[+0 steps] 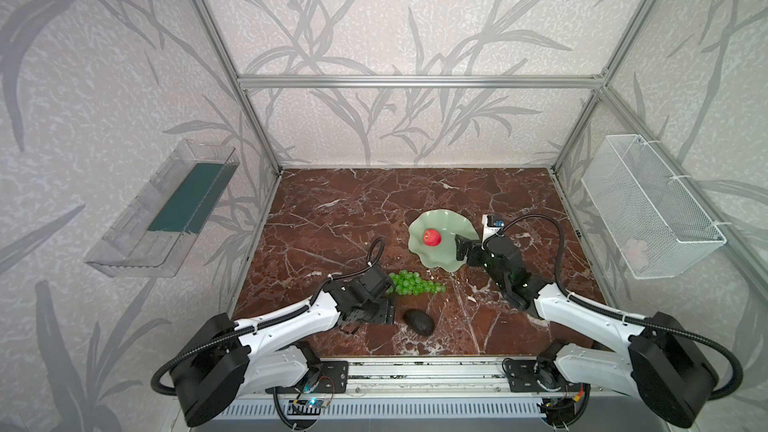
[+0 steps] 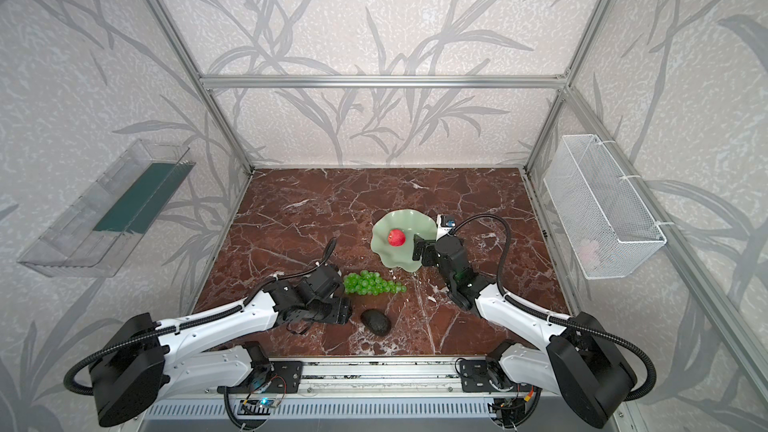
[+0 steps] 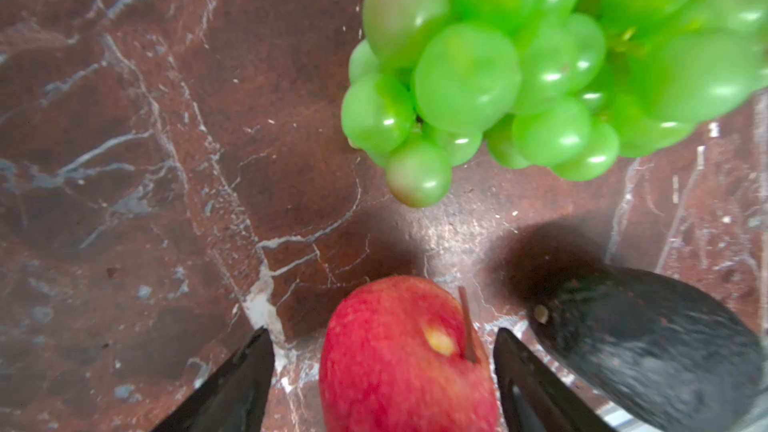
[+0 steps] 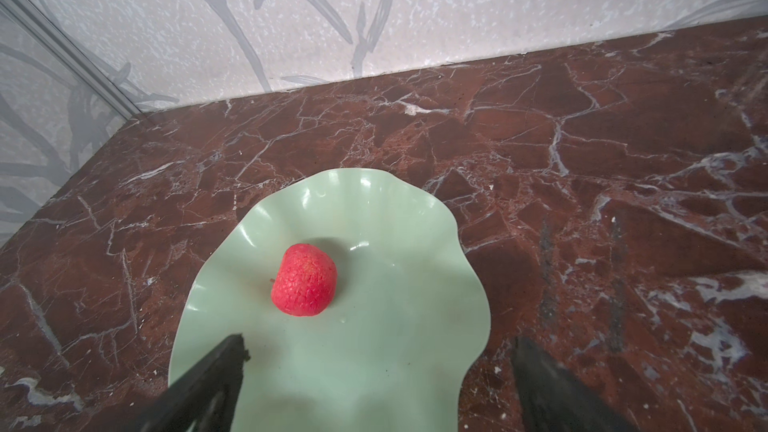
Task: Place and organize the fake fruits in the fruit bowl
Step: 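Grasp the other red apple with the left gripper while the right gripper withdraws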
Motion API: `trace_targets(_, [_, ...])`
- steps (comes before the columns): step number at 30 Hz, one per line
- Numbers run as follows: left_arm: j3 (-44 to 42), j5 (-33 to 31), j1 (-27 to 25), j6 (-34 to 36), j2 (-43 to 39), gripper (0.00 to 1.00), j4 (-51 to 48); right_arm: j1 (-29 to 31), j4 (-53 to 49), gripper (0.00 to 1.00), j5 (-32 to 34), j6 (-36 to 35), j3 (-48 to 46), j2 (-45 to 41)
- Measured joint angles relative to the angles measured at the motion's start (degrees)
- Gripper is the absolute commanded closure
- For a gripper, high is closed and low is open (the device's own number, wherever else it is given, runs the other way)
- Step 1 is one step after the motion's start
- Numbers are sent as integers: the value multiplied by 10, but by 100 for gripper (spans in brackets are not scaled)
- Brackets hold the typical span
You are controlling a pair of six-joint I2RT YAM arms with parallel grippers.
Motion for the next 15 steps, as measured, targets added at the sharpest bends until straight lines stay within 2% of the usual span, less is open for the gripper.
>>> trace_targets(6, [2, 1, 0, 8, 23, 33, 3, -1, 0, 1, 0, 0, -9, -8])
trace_targets(9, [2, -2, 0, 9, 19, 44, 2, -1, 0, 1, 1, 0, -13, -9])
trace_targets(12, [2, -13, 0, 11, 0, 52, -4, -2, 0, 1, 1, 0, -16, -10])
trace_targets(15, [2, -26, 0, 16, -48, 55, -7, -3, 0, 1, 2, 1, -18, -10])
